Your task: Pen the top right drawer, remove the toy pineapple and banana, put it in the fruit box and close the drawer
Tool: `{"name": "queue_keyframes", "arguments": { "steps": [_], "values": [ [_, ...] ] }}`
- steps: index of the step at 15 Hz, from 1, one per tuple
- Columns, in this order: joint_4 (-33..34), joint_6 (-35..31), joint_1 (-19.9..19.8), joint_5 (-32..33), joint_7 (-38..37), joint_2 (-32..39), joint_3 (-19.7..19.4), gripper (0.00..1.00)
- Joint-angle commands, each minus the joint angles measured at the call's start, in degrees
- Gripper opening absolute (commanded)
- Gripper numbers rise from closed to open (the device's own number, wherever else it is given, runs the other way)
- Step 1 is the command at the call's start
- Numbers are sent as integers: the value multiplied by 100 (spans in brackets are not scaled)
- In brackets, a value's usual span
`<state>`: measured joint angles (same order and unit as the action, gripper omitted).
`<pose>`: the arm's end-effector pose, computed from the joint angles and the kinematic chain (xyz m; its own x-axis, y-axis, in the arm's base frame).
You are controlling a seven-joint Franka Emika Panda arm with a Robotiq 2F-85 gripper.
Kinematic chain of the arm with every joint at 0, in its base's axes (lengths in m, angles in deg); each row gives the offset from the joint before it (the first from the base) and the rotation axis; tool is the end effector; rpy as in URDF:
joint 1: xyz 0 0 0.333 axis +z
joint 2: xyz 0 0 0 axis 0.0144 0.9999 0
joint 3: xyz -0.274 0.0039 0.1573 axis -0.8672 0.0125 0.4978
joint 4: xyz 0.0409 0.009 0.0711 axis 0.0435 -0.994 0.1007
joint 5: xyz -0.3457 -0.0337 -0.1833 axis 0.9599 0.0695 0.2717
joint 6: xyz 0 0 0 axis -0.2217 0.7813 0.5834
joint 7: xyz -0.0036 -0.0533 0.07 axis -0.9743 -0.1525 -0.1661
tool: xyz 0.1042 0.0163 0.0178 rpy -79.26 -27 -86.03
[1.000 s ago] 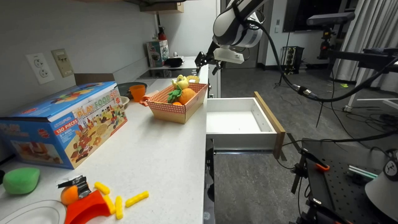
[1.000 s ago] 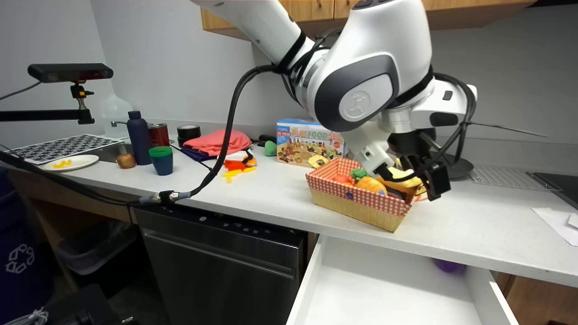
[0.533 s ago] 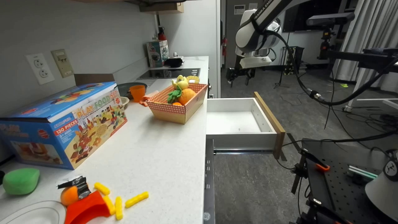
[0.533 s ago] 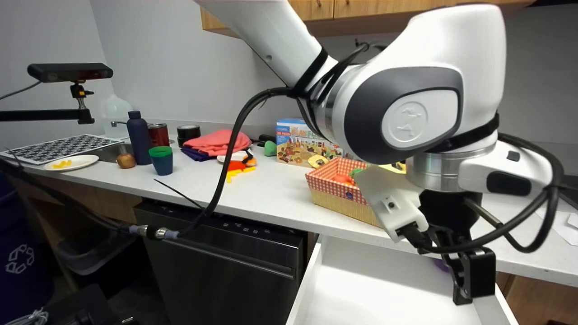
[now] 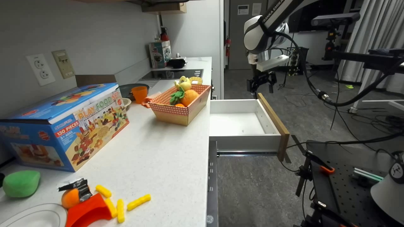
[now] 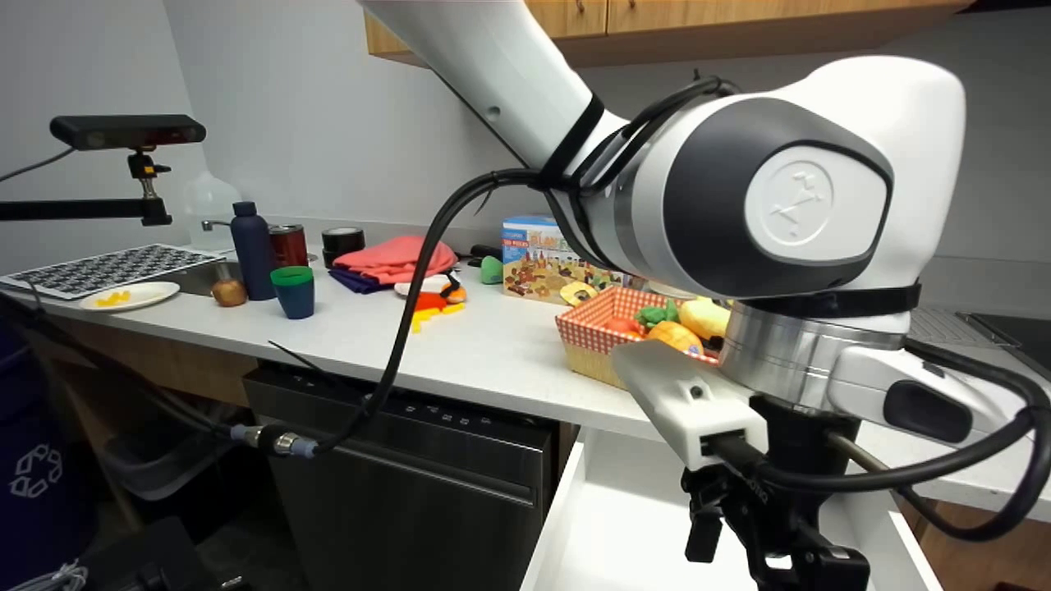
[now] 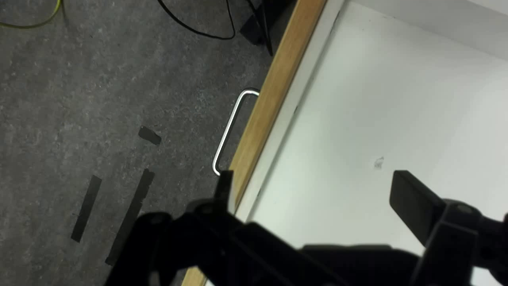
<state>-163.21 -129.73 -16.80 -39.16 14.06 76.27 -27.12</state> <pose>0.4478 -0.3500 0.2972 0.6565 -0.7392 -0.1502 -0.7155 -0.6733 0.1862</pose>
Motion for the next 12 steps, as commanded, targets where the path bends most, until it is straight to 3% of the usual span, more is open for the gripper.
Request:
{"name": "queue_keyframes", "arguments": {
  "steps": [1,6,12],
  "values": [
    [36,80,-33,8,-3,21,29,100],
    [3,236,-13,54,235,17,89,100],
    [-225,1050,-19,687,661,-230,-3,100]
  ]
}}
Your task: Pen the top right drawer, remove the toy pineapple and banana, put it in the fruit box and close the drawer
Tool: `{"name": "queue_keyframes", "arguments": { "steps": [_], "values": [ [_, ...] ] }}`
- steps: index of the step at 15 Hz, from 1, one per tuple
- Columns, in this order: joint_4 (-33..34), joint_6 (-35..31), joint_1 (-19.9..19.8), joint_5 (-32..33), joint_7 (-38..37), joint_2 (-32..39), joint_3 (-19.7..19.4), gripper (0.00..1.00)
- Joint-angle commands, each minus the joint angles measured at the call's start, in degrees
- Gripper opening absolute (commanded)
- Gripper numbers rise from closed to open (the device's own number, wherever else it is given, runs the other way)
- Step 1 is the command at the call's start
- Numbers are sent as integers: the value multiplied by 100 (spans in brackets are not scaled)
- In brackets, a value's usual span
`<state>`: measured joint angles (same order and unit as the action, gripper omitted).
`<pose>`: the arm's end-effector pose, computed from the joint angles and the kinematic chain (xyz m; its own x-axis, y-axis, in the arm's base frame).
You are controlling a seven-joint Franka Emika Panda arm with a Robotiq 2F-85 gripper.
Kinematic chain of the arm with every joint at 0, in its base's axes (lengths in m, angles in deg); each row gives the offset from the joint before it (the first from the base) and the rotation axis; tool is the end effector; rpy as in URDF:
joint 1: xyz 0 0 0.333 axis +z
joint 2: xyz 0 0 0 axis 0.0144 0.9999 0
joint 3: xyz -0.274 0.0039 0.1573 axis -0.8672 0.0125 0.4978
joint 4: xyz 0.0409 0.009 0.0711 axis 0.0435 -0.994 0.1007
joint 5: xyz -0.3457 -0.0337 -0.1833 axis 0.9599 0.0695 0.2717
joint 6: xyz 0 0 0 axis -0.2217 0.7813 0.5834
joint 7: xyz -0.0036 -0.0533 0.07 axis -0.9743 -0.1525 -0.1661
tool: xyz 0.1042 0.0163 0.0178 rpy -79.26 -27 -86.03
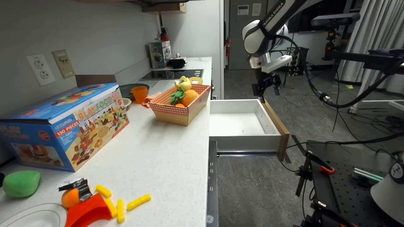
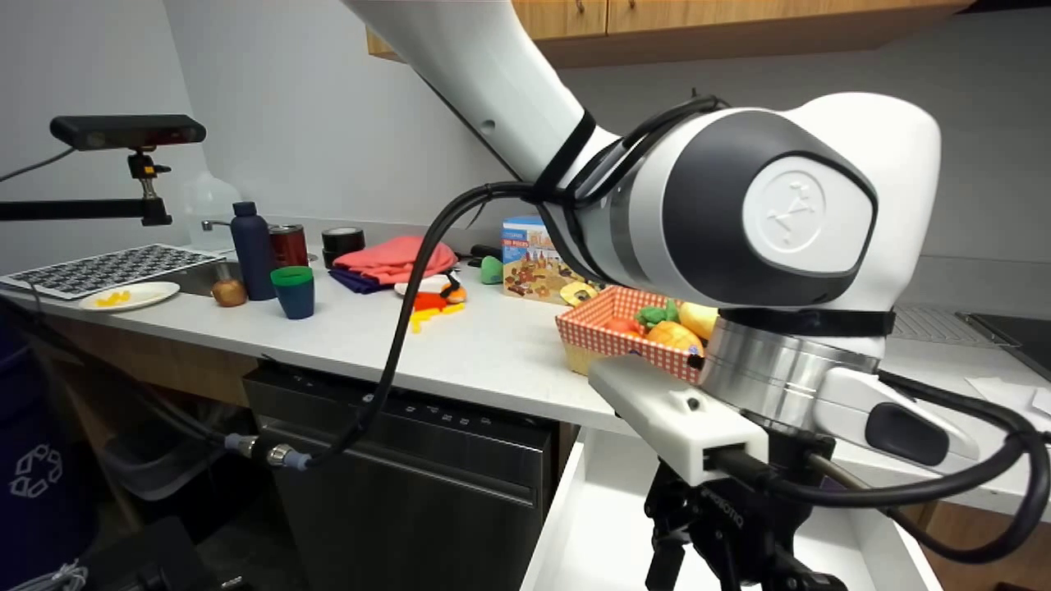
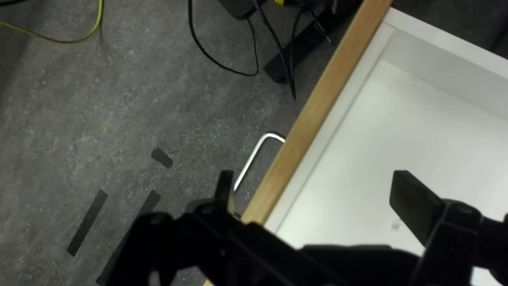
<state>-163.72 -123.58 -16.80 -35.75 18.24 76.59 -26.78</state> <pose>0.4335 -0.3419 0.2848 0.6963 -0.6618 -0.2777 -0.6195 -0.7496 0.2332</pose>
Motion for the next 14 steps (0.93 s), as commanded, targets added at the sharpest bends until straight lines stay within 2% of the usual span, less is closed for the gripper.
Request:
{"name": "queue_keyframes", "arguments": {
  "steps": [1,4,7,14],
  "values": [
    [-238,625,-8,487,242,-347,-54,100],
    [-369,1179,0,864,153,-490,-88,100],
    [-459,1401,-63,972,224,-410,-58,100],
    [-956,1033,-122,778,602,-344,4,100]
  ]
}}
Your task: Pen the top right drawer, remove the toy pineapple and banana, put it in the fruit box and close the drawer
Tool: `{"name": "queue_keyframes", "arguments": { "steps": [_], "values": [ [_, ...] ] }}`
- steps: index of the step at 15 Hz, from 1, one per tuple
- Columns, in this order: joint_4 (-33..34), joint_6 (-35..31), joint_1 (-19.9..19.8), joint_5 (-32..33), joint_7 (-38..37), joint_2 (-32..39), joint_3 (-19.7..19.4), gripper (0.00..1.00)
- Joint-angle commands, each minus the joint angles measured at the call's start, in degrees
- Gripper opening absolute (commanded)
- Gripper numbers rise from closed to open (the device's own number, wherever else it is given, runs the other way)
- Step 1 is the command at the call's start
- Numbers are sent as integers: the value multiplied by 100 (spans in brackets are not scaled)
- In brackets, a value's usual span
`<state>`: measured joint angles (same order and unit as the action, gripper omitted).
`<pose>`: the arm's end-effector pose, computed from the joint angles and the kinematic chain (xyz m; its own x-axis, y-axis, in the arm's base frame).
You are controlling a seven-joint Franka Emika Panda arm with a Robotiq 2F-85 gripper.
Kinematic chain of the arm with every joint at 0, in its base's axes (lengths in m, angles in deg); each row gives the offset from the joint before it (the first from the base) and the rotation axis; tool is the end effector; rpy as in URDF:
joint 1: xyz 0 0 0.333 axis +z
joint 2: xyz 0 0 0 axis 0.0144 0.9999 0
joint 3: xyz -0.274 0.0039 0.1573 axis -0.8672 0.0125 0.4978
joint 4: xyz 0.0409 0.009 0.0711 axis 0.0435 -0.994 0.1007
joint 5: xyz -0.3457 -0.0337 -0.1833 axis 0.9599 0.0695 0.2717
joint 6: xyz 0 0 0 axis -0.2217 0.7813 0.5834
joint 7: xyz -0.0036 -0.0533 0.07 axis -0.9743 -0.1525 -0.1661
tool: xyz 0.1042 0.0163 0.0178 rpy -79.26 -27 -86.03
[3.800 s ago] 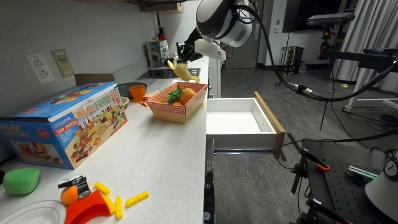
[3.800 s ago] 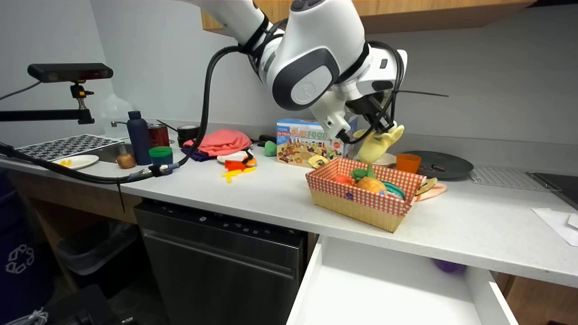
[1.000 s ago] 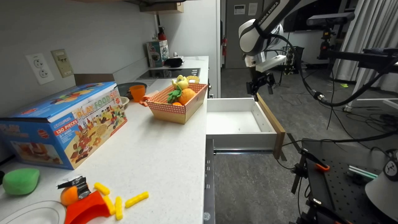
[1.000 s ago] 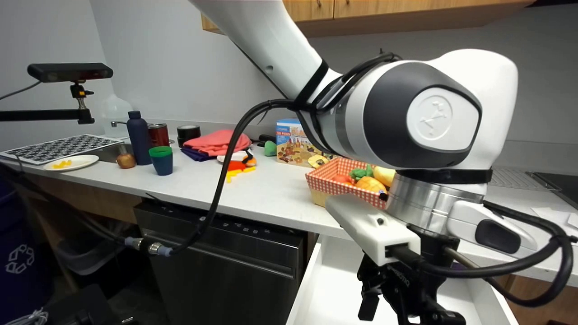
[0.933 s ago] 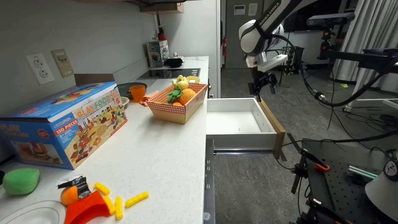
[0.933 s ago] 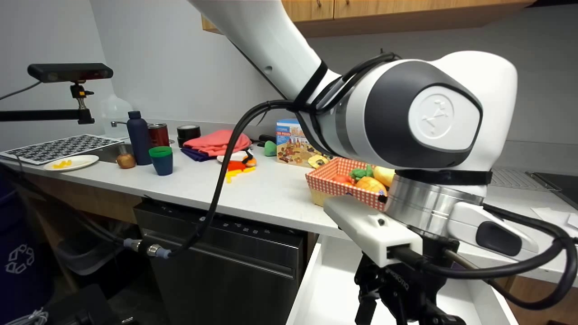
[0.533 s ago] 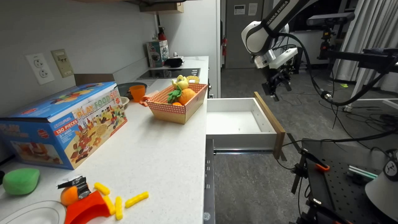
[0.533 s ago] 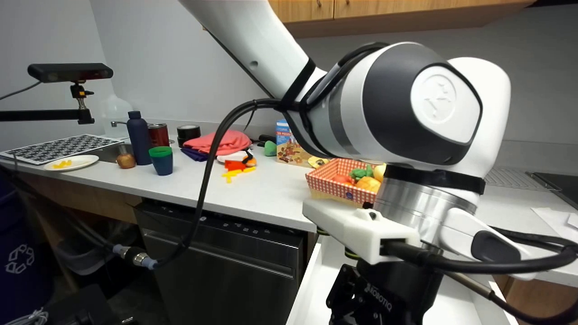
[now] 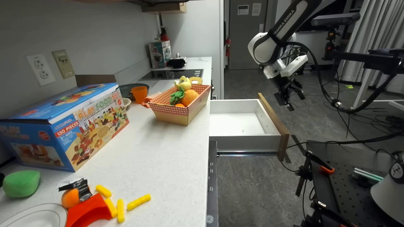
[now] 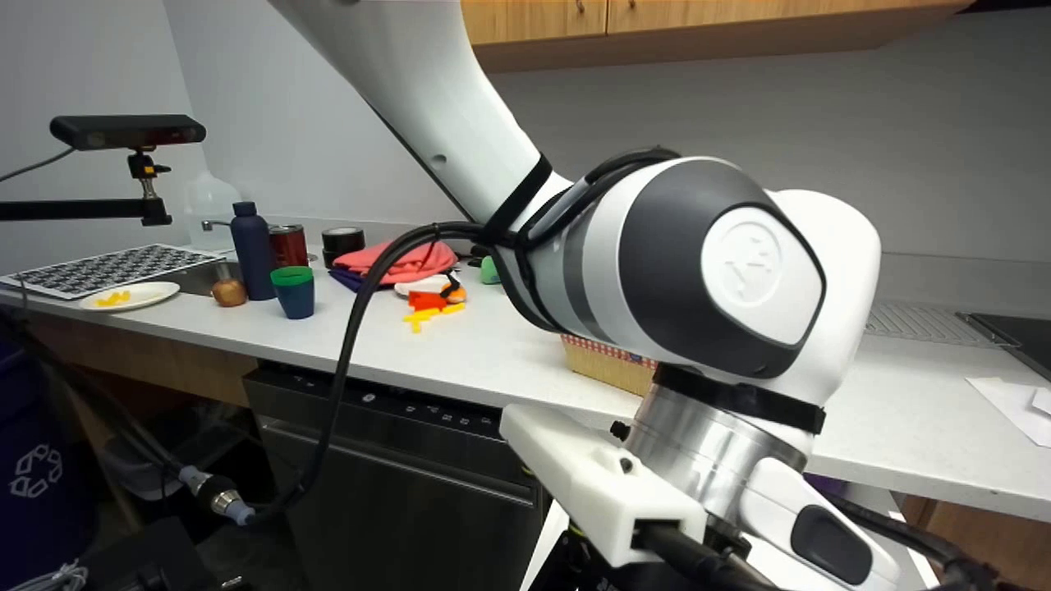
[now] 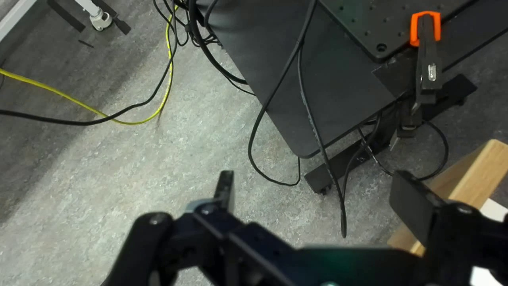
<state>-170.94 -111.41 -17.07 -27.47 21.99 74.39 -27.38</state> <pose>0.3627 -0.3212 0.2552 0.6171 -0.5548 -0.5580 -0.4674 -0.8289 0.3072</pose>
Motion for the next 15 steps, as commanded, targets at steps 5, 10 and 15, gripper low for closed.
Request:
{"name": "queue_keyframes", "arguments": {
  "steps": [5,10,15],
  "values": [
    [-574,-602,-59,-78,225,-195,89,100],
    [-822,-811,-18,-142,187,-271,156,100],
    [-1034,-883,12,-152,123,-458,198,100]
  ]
}}
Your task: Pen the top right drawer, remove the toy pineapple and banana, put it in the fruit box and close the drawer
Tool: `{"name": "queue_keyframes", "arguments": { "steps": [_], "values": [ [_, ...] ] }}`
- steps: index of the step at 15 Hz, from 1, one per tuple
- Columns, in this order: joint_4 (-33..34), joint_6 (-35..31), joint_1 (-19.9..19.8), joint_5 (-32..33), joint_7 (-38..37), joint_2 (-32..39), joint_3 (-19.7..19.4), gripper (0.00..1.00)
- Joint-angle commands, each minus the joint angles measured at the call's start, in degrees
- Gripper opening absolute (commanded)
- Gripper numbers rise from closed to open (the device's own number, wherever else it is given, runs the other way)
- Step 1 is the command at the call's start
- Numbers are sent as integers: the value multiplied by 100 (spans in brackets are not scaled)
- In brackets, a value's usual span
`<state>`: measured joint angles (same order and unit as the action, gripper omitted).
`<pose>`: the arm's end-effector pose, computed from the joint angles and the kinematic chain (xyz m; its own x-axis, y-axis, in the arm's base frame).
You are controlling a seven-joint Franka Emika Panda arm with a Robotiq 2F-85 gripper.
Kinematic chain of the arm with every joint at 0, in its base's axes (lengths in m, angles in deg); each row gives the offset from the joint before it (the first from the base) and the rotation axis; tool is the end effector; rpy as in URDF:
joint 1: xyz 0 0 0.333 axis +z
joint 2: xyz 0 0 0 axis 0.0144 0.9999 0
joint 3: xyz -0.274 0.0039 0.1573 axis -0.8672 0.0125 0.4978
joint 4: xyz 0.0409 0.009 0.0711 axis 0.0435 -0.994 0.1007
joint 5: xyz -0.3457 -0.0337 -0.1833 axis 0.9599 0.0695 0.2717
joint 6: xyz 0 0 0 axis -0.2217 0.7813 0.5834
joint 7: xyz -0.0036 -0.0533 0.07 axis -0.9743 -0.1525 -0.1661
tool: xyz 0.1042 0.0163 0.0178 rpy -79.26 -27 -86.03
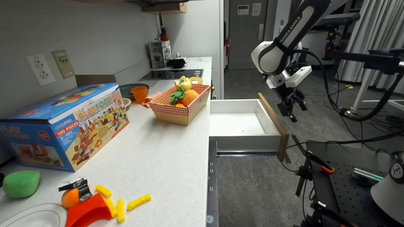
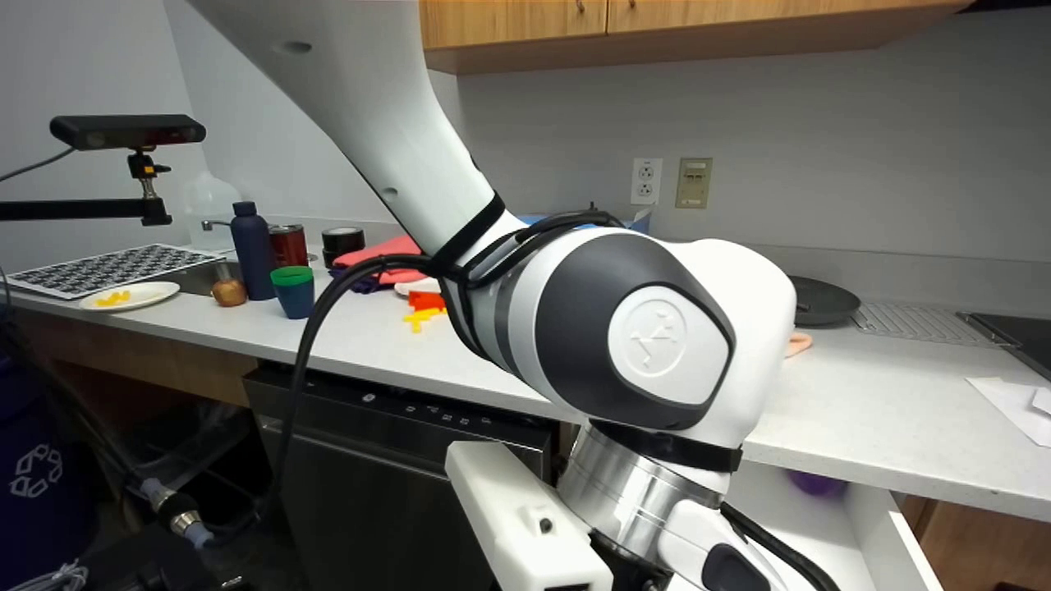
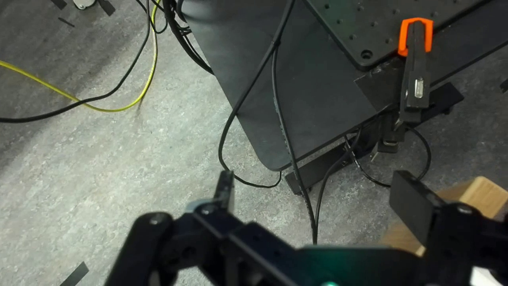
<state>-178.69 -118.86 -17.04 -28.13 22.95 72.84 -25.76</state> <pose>0.3471 -0.2891 0.2236 0.6678 -0.4973 -0.5538 -0.4342 -0.8646 0.2528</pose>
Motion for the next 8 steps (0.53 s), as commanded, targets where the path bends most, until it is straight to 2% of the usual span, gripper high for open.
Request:
{"name": "queue_keyframes", "arguments": {
  "steps": [1,4,5,8],
  "values": [
    [-295,-172,23,-56,-17,-334,42,100],
    [-381,-112,25,-122,-18,-463,67,100],
    [-159,-47,8,-11,-8,-173,50,100],
    [-228,-48,9,-23,-9,-258,56,100]
  ]
}}
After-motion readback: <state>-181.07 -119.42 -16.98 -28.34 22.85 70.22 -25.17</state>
